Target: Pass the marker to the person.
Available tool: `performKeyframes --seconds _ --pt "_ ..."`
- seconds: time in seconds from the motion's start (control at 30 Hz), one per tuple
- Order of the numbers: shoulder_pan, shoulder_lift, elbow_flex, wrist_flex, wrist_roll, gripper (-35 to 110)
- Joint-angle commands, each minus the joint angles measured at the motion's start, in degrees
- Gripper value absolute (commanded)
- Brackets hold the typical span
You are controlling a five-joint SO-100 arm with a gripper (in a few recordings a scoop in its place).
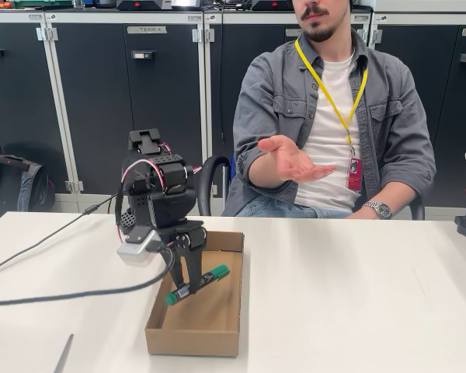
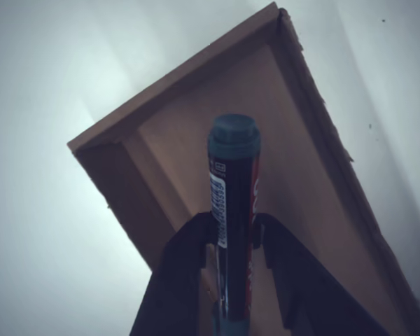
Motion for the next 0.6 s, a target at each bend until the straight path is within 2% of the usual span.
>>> performKeyframes --seconds 0.0,0.13,0.27,0.43,0.57 --pt "-2.4 9.2 -5.3 4.2 0.8 -5" --pt "-2.6 13.5 -8.9 8.7 1.5 -5" --pt "-2.8 18.7 -9.4 8.3 1.8 -5" --pt "-4.4 26.2 -6.3 3.9 2.1 -5" --pt "-7.2 31.8 -2.4 -3.4 5.3 -5"
